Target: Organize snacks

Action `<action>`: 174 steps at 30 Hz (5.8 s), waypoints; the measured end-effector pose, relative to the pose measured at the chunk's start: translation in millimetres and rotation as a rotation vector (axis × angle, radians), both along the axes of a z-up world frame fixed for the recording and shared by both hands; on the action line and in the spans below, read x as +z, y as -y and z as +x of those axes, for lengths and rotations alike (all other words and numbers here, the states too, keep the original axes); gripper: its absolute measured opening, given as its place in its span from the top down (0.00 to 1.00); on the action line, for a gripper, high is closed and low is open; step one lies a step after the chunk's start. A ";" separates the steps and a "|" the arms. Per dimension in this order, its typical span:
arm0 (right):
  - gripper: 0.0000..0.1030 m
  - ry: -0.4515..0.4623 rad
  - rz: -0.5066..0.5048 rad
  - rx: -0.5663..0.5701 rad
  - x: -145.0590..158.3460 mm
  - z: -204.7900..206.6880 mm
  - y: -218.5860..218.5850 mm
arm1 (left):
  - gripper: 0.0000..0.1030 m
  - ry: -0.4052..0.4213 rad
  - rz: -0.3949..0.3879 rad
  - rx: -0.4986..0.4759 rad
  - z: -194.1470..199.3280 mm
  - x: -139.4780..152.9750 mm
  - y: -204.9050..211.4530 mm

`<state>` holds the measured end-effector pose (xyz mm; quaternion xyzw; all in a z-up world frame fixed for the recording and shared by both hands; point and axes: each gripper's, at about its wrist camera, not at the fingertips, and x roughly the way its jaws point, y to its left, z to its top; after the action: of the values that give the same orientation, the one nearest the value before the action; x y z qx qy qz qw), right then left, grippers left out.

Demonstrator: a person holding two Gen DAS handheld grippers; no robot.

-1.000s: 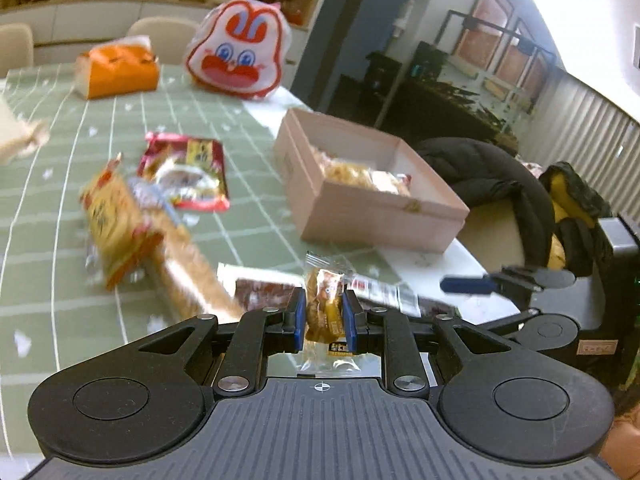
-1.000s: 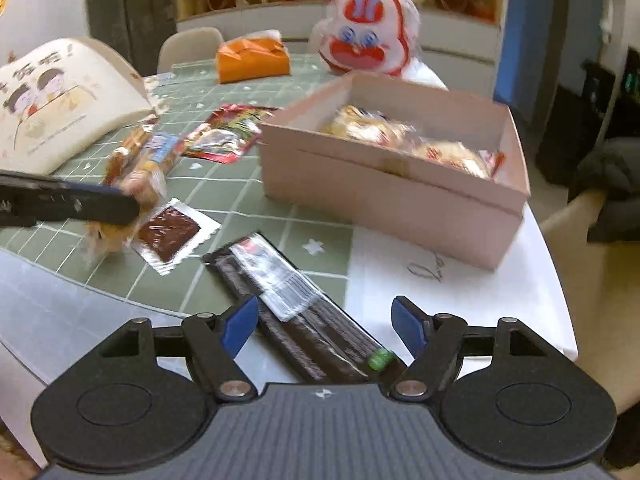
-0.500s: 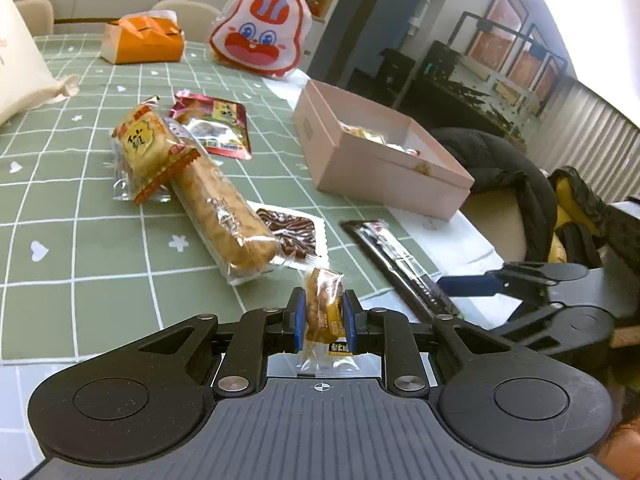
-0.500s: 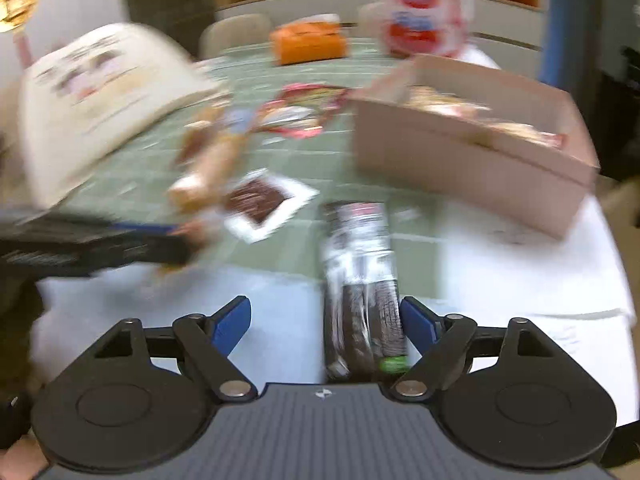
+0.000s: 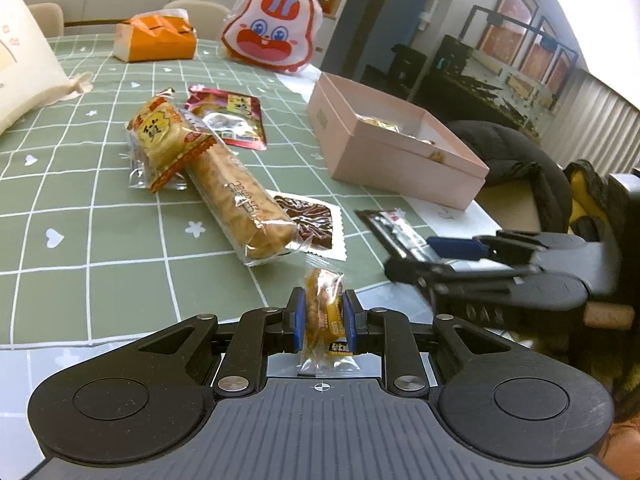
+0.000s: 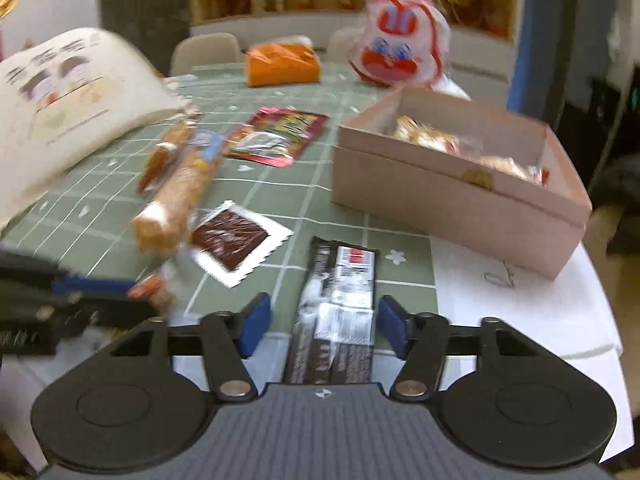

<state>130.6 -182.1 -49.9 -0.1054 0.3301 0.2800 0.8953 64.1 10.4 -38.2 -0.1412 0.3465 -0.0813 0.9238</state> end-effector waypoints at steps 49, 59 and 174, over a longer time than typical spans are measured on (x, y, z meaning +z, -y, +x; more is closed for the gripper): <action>0.38 0.017 0.243 -0.284 124.9 169.3 85.9 | 0.72 -0.081 -0.085 0.003 202.9 70.3 -35.2; 0.38 -0.148 0.237 -0.317 126.0 249.0 31.2 | 0.72 -0.056 -0.118 -0.005 152.0 65.1 -66.5; 0.50 -0.072 0.204 0.049 10.6 -31.0 34.5 | 0.76 -0.113 -0.029 -0.020 76.3 17.6 -45.8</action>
<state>99.5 -216.6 -39.3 -0.0117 0.3290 0.3378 0.8817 140.4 56.2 -20.6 -0.1556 0.3982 -0.0876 0.8998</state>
